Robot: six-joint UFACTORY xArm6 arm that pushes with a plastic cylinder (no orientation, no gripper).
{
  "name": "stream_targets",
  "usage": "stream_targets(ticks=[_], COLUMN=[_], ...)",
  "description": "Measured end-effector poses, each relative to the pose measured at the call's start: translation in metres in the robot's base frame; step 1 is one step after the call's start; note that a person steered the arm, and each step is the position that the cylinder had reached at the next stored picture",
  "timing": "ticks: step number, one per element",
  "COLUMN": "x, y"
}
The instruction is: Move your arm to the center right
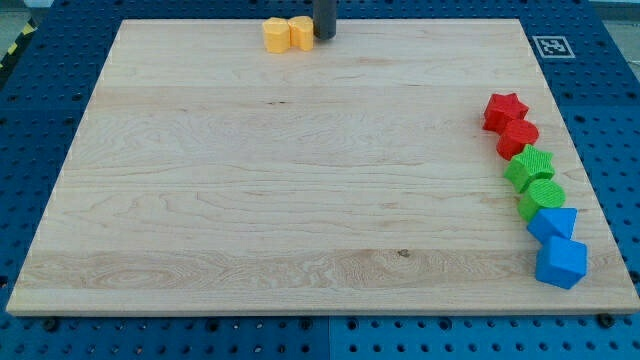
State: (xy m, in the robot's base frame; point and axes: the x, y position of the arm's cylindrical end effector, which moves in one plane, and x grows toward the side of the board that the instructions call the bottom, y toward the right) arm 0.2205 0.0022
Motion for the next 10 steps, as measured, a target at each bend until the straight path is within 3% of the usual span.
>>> stream_targets(ticks=[3,4,6,8,10], x=[0.007,0.029,0.029,0.070,0.084], y=[0.013,0.059,0.098,0.207,0.226])
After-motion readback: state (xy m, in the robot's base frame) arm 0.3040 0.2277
